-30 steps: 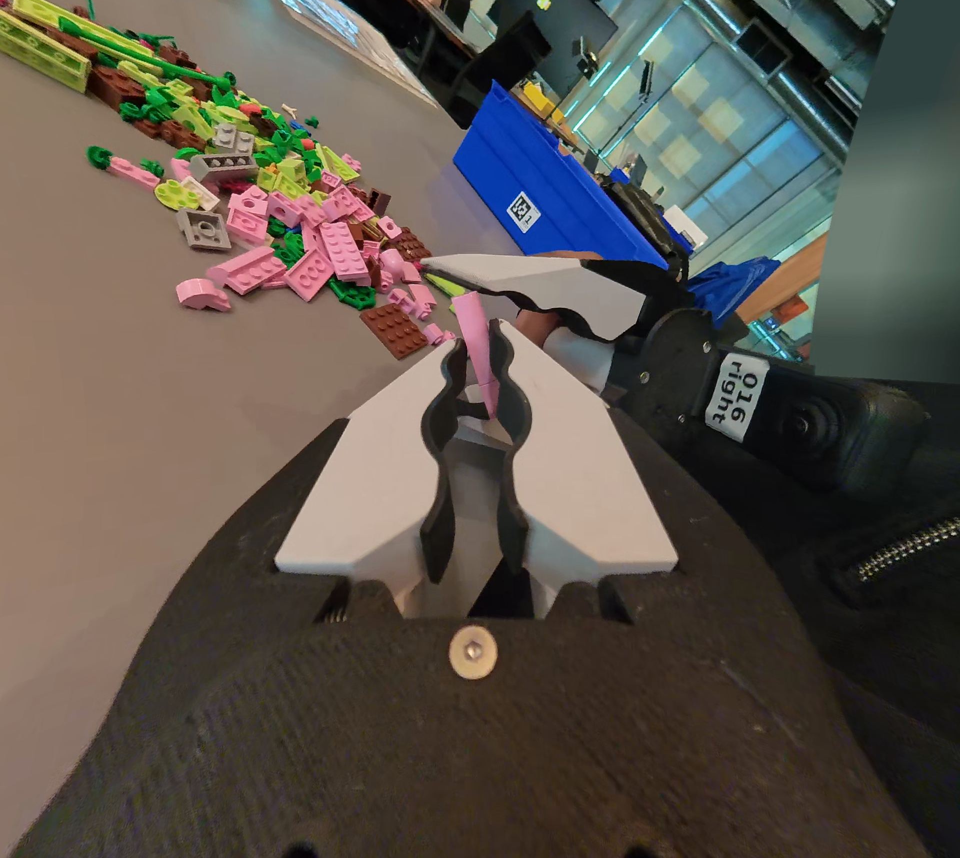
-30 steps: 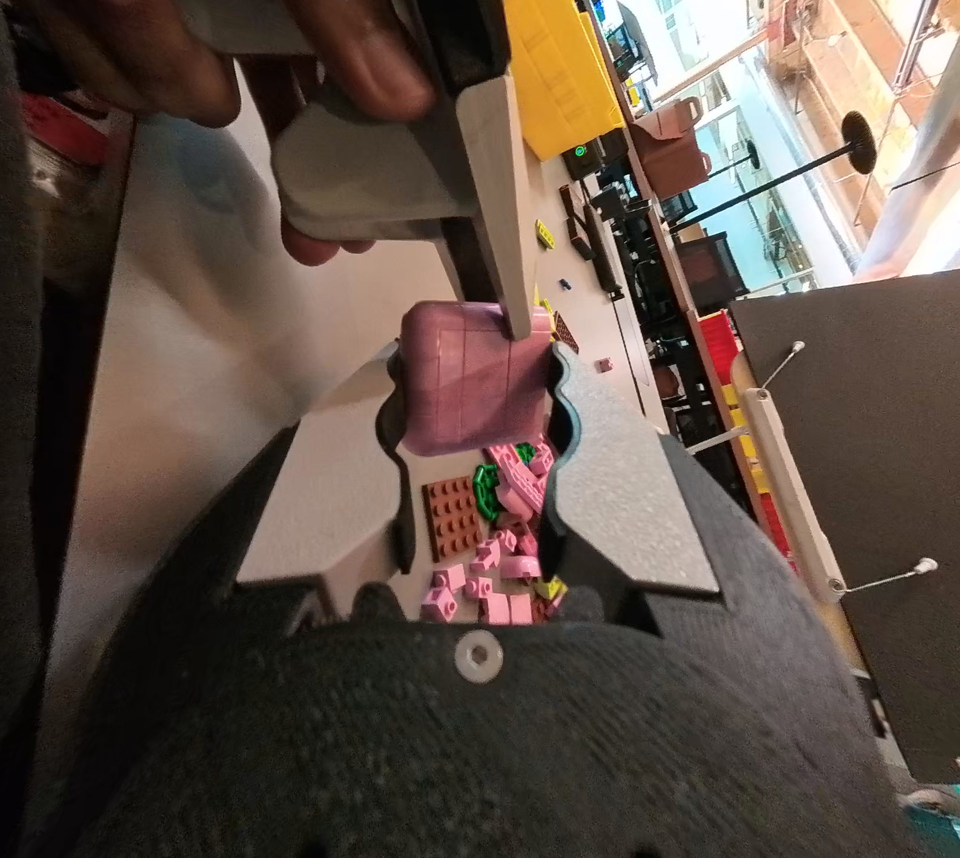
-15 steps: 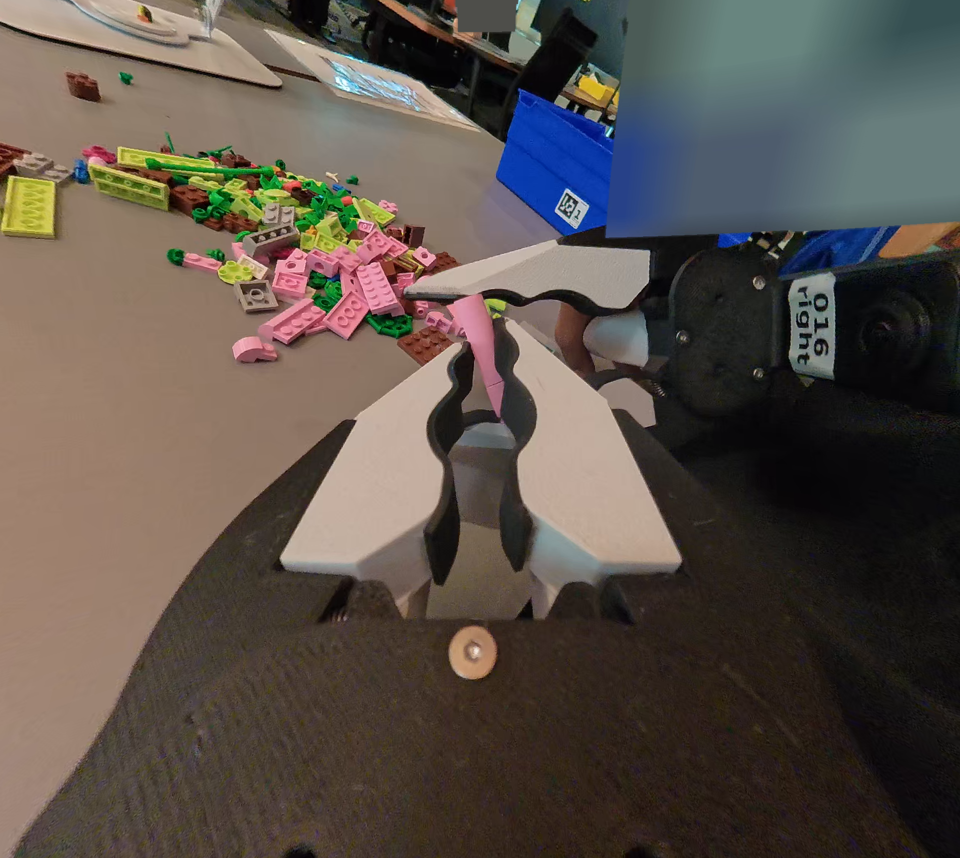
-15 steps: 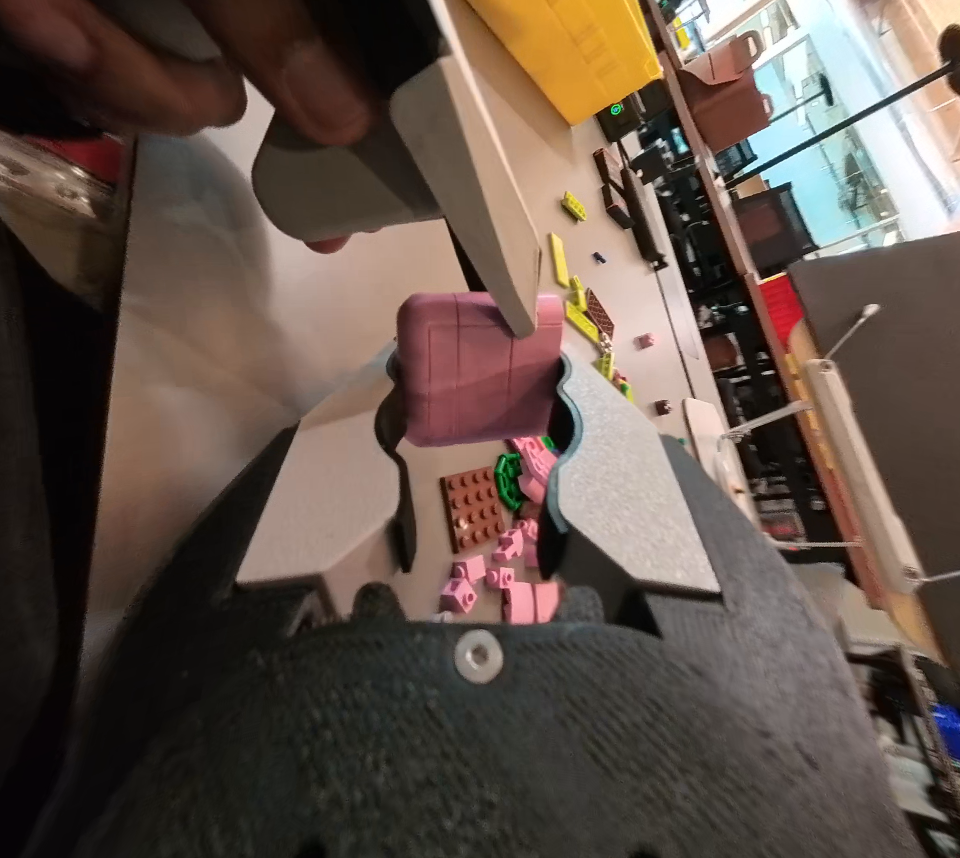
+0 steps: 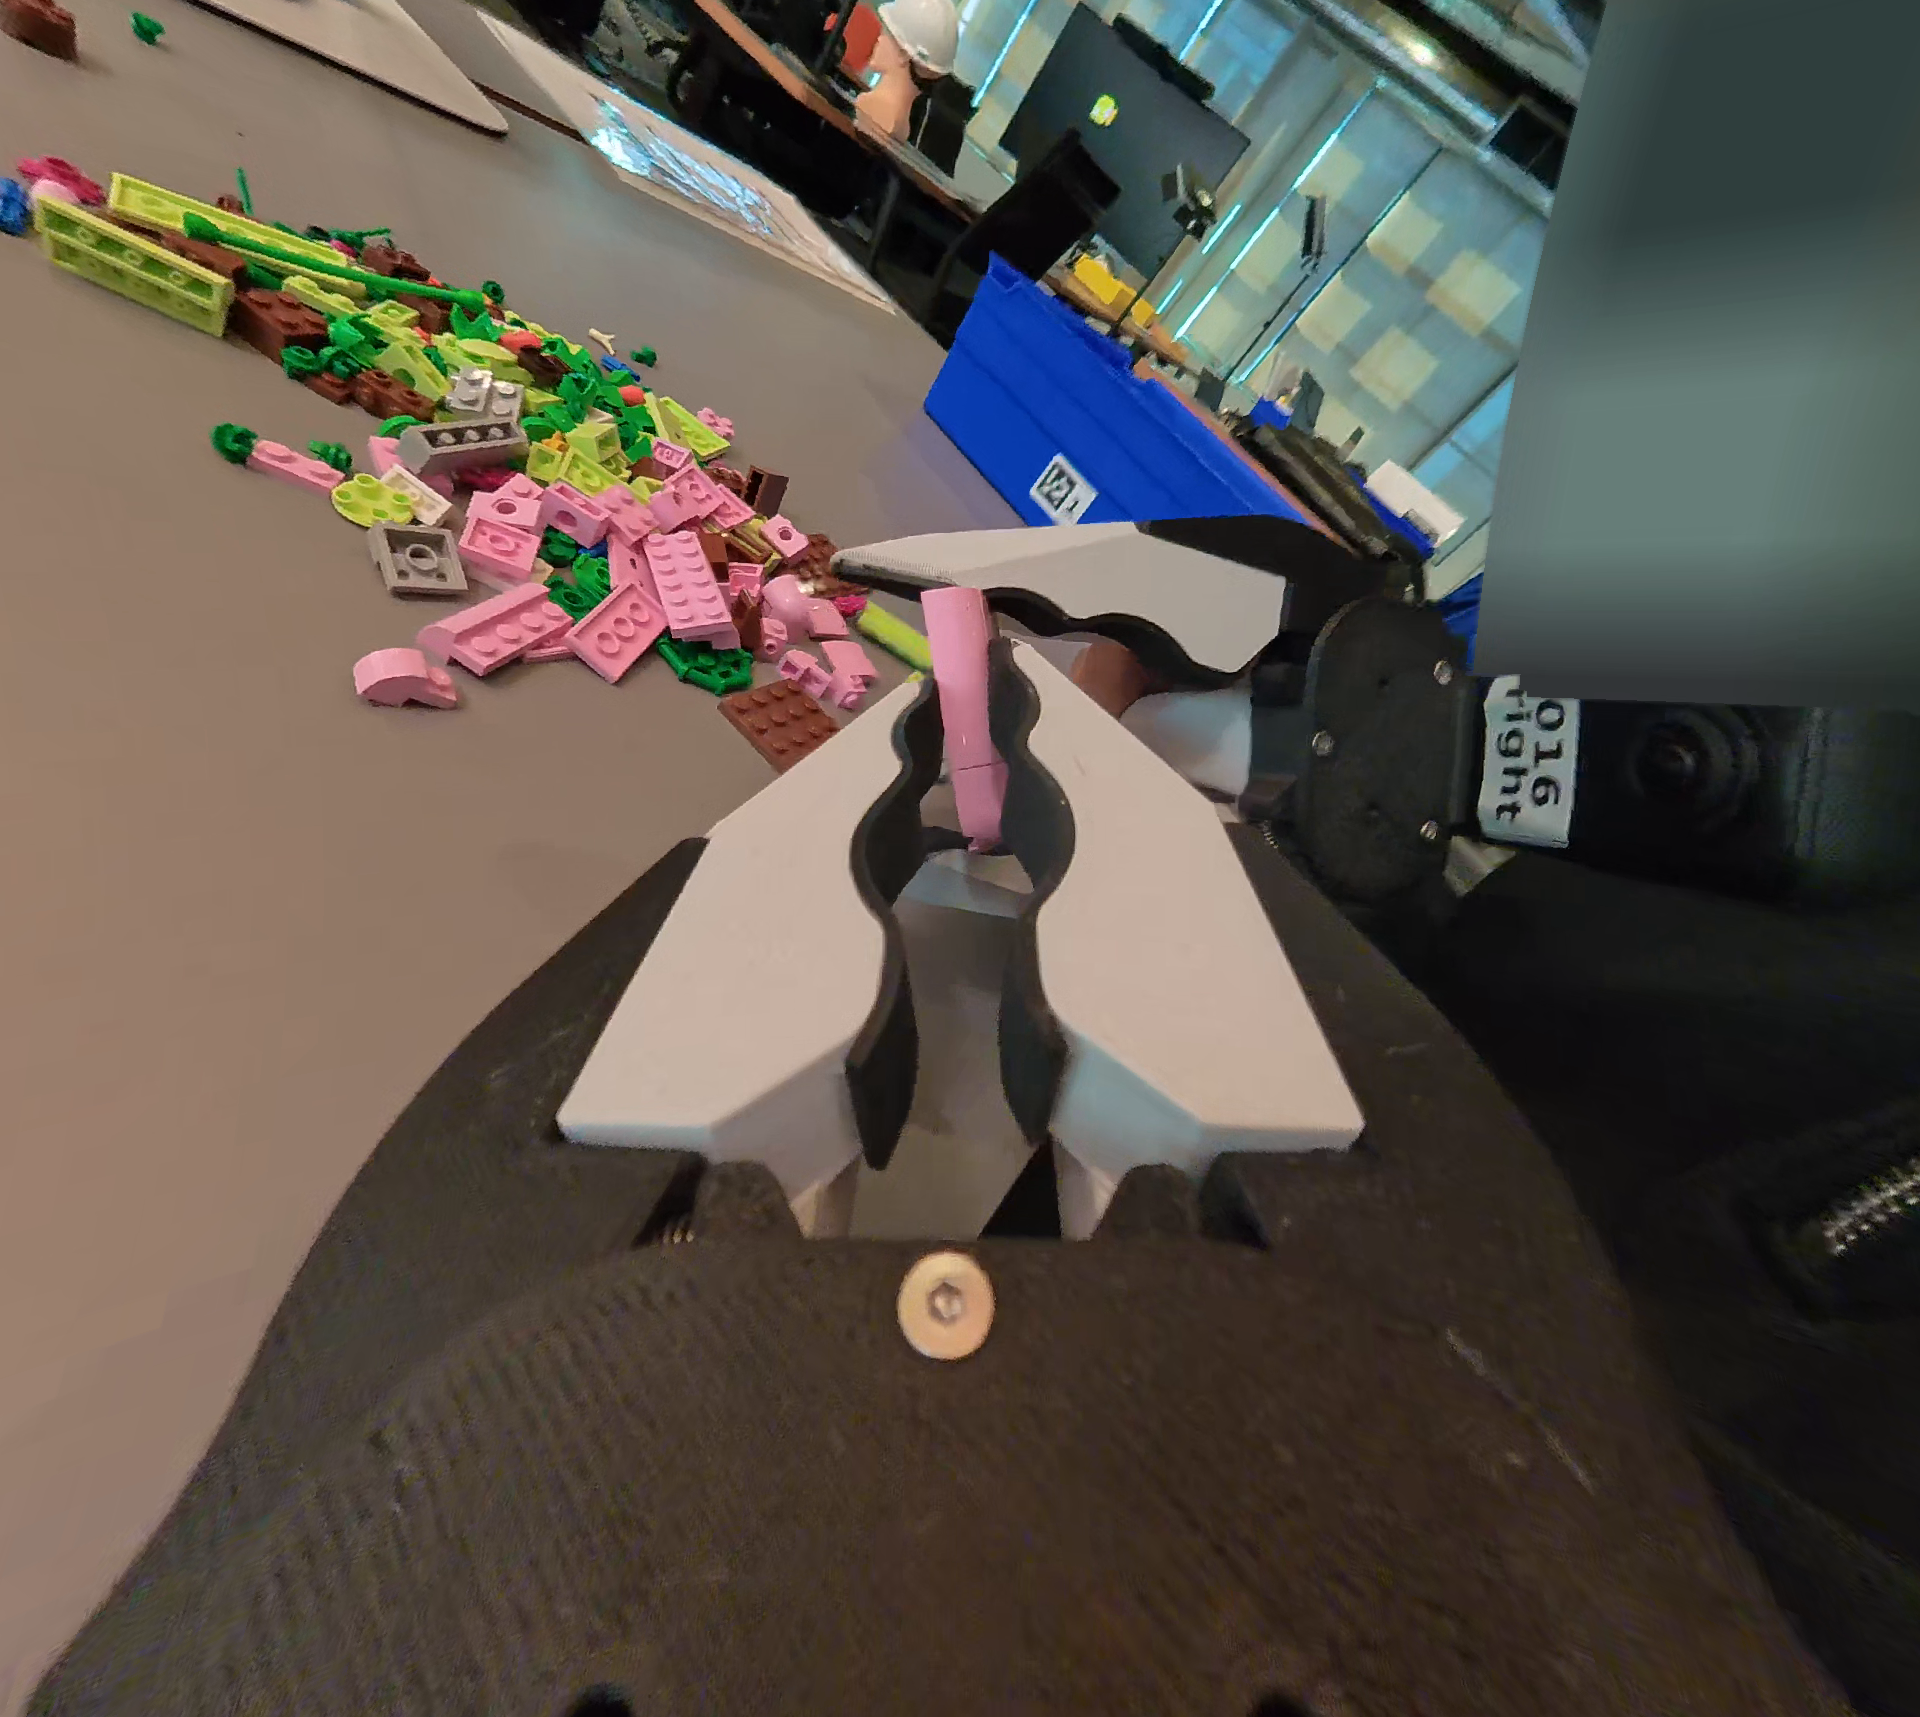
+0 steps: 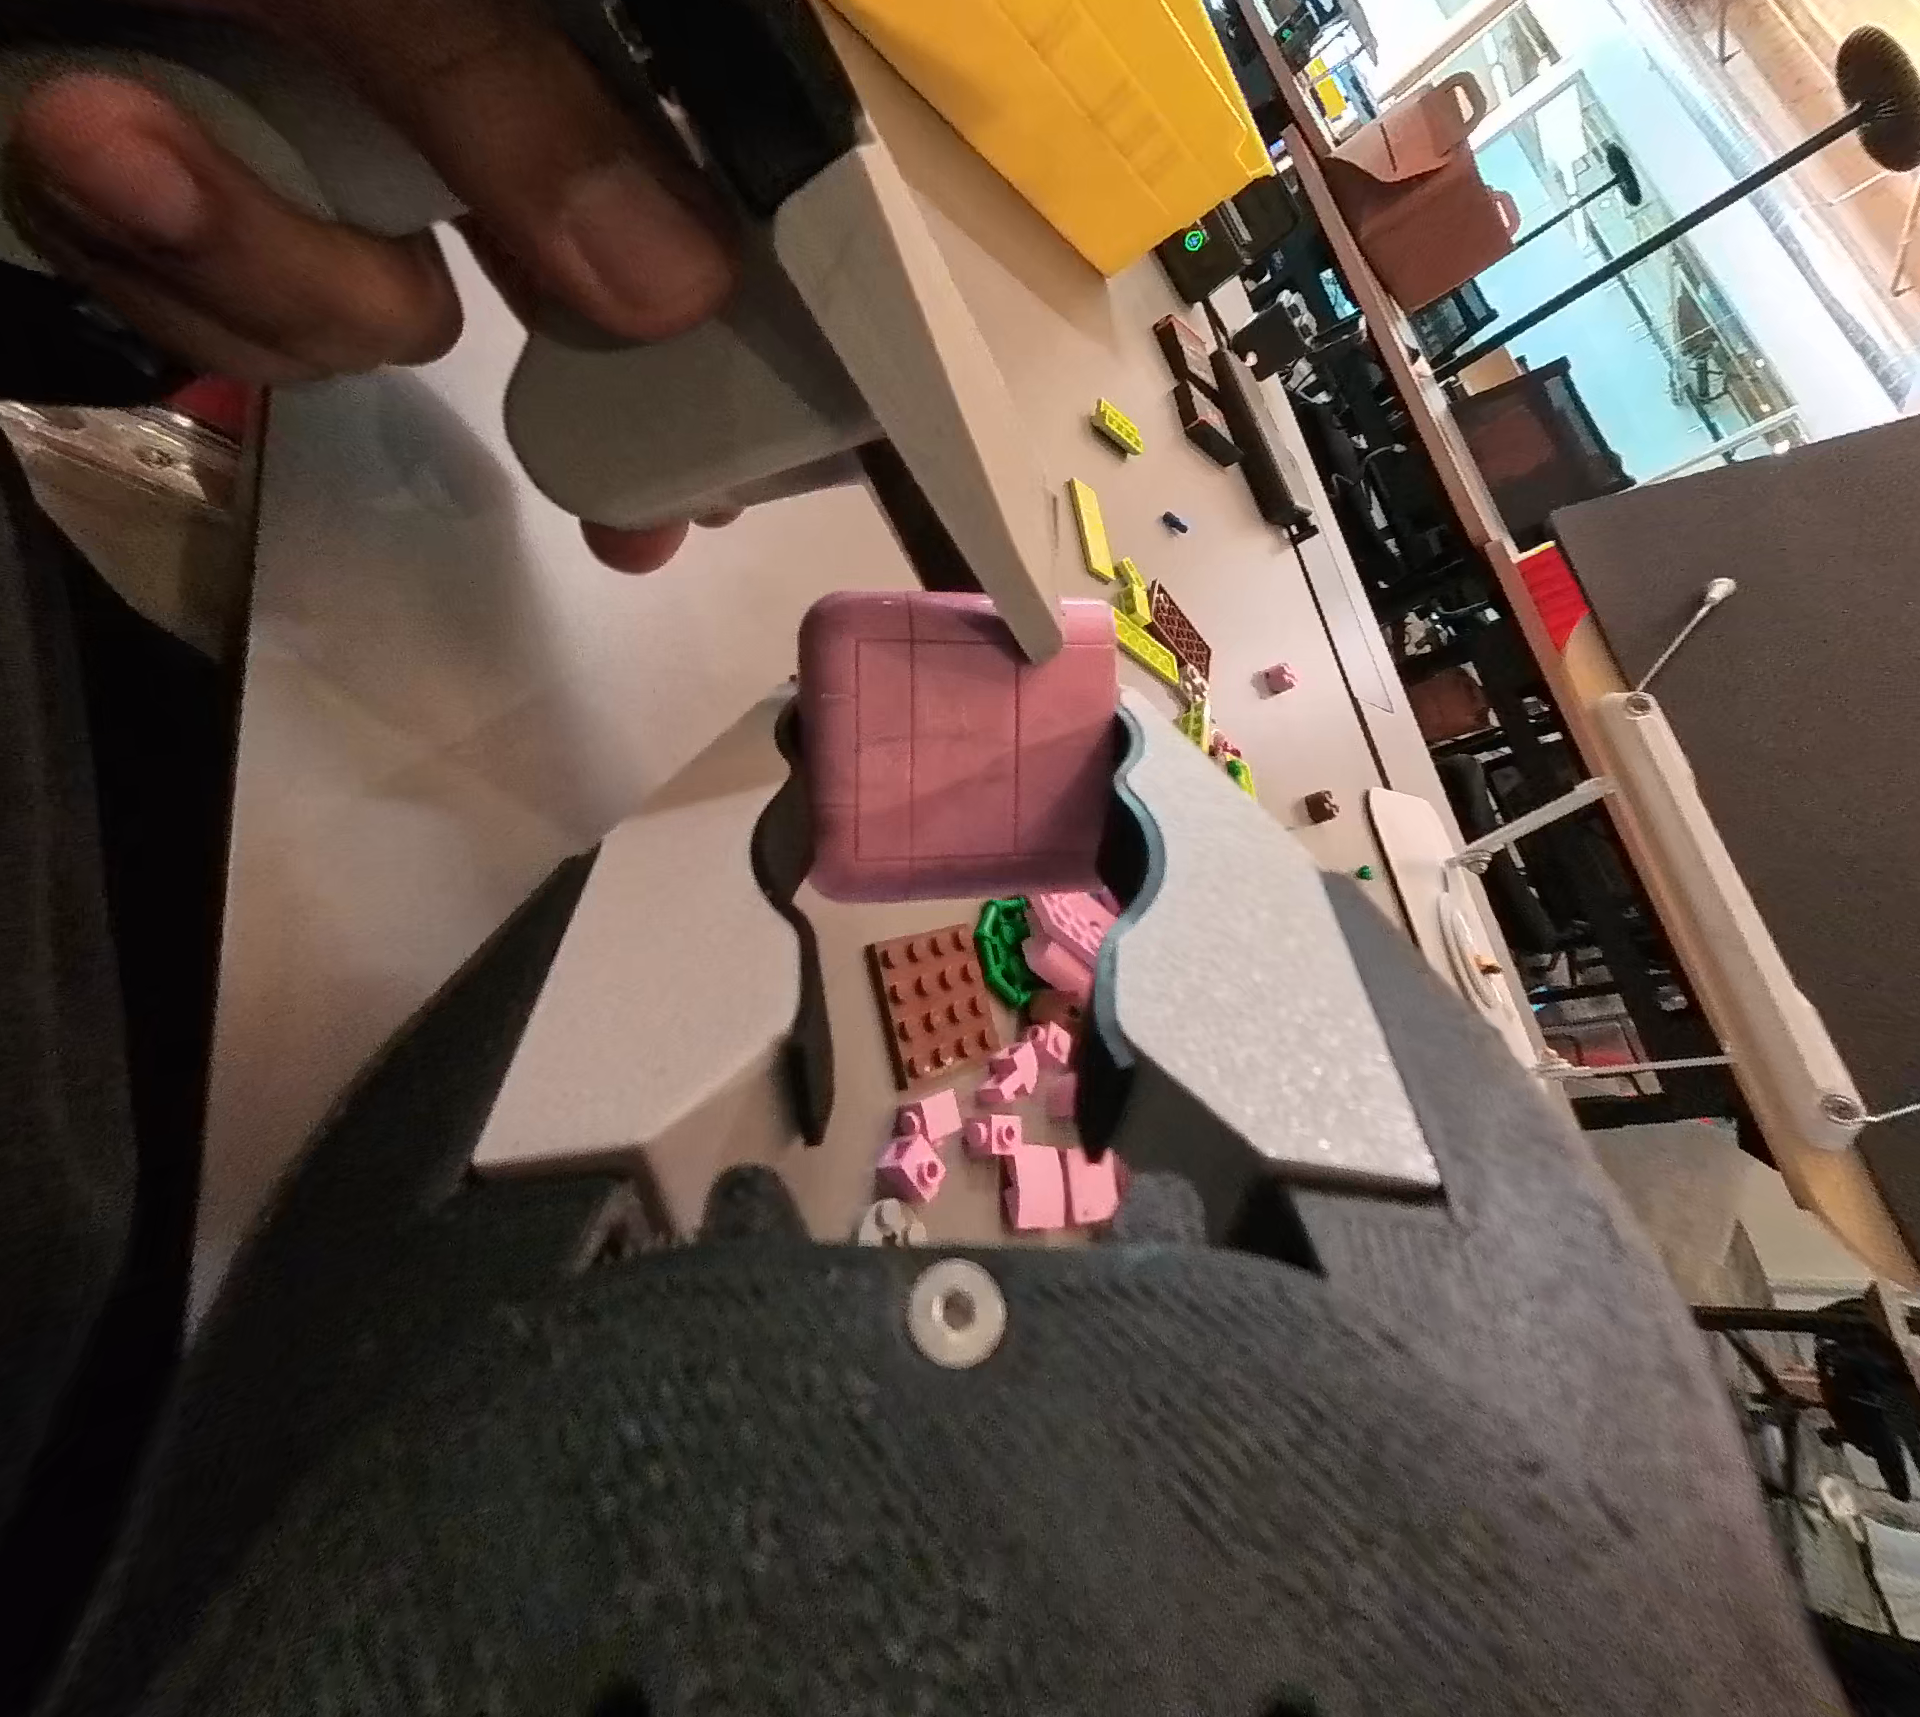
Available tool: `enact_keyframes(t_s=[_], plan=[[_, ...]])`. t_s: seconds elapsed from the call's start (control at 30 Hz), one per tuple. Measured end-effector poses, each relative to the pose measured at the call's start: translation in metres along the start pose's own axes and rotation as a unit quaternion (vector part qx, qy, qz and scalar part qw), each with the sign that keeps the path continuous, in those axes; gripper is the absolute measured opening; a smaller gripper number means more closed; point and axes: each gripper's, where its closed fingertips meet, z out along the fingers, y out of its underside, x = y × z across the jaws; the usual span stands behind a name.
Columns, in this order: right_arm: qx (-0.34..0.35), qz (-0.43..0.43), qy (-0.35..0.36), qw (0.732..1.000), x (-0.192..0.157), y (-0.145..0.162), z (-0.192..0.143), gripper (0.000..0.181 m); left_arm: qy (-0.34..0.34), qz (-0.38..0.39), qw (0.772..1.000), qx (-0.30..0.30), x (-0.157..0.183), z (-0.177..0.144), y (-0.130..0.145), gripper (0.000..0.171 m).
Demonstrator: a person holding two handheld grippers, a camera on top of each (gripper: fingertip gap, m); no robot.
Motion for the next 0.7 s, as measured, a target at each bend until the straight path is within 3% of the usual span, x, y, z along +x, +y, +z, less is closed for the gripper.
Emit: enact_keyframes(t_s=[0.13, 0.17, 0.2, 0.23, 0.3, 0.37, 0.57, 0.7], plan=[[0.014, -0.016, 0.025, 0.999, 0.006, -0.006, -0.005, 0.051, -0.004, -0.013, 1.0, 0.013, -0.001, 0.0, -0.004, 0.007], [0.055, -0.023, 0.044, 0.997, 0.01, -0.018, -0.013, 0.037, -0.046, -0.014, 0.999, 0.025, -0.02, -0.005, -0.007, 0.0], [0.127, -0.029, 0.082, 0.988, 0.018, -0.039, -0.031, 0.006, -0.03, -0.049, 0.998, 0.036, -0.021, -0.012, -0.013, 0.0], [0.152, -0.028, 0.104, 0.983, 0.025, -0.045, -0.038, 0.005, -0.019, -0.055, 0.998, 0.036, -0.019, -0.017, -0.017, 0.0], [0.088, -0.007, 0.101, 0.991, 0.03, -0.018, -0.024, 0.006, -0.026, -0.015, 0.999, 0.042, -0.011, -0.021, -0.031, 0.0], [0.094, 0.034, 0.089, 0.991, 0.035, -0.017, -0.023, 0.005, -0.056, 0.042, 0.997, 0.045, -0.017, -0.02, -0.037, 0.0], [0.087, 0.136, 0.058, 0.985, 0.046, 0.0, -0.022, 0.006, -0.047, 0.061, 0.997, 0.031, -0.022, -0.011, -0.03, 0.0], [0.13, 0.118, 0.062, 0.983, 0.046, -0.01, -0.029, 0.006, 0.026, -0.018, 0.999, -0.006, -0.006, 0.004, -0.015, 0.004]])
